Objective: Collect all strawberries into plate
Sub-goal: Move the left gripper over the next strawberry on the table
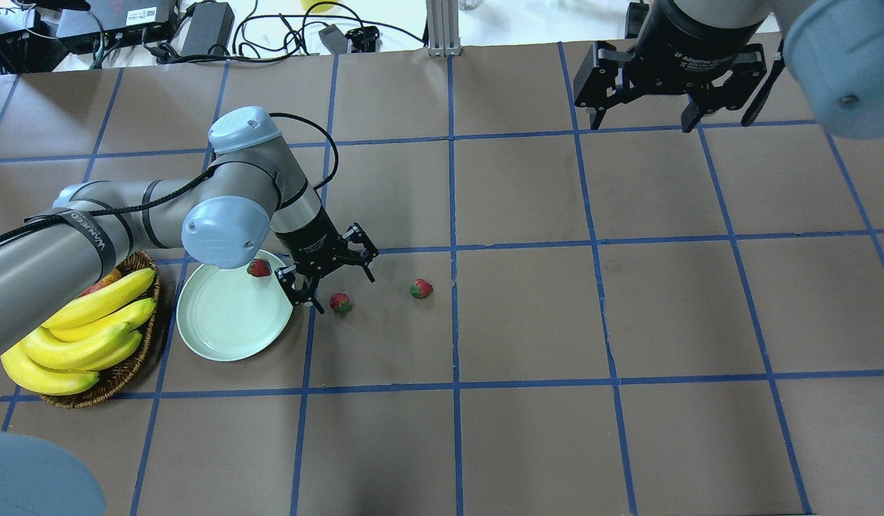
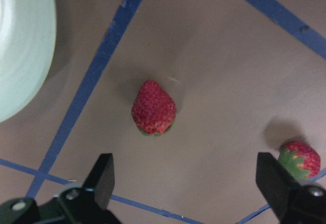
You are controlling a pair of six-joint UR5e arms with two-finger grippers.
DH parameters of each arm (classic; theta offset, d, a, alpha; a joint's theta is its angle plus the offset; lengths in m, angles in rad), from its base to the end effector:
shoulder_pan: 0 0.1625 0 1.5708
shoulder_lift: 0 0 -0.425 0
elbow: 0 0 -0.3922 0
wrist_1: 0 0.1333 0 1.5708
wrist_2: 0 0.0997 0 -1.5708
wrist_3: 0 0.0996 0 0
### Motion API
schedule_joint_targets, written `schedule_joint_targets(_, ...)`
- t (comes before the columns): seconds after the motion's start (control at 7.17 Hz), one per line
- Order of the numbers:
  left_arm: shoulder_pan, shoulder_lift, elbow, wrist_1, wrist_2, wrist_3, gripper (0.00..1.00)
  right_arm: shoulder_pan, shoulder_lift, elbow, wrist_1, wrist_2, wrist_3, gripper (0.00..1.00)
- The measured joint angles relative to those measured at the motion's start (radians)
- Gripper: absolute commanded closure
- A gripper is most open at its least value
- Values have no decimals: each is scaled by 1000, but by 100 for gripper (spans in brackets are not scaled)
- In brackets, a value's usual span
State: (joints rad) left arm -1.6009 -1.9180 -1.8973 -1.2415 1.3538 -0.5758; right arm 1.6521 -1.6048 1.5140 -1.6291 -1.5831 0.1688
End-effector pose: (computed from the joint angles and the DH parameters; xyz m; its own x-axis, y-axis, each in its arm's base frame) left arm -0.1701 -0.5072 0.1922 -0.8360 -0.5486 -0.0139 -0.5089 0.7656 0.3935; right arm 0.1714 -0.4772 0.5391 -0.9961 0.0873 -0.0130 0.0883 0.9850 -0.1485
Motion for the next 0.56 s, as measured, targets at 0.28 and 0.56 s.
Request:
schedule_joint_targets(0.28, -1, -22, -3, 4, 13, -6, 1, 0, 0, 0, 0, 0, 0, 0)
schedule_joint_targets(0.56, 0, -38, -1, 35, 54, -6, 18, 0, 0, 0, 0, 0, 0, 0)
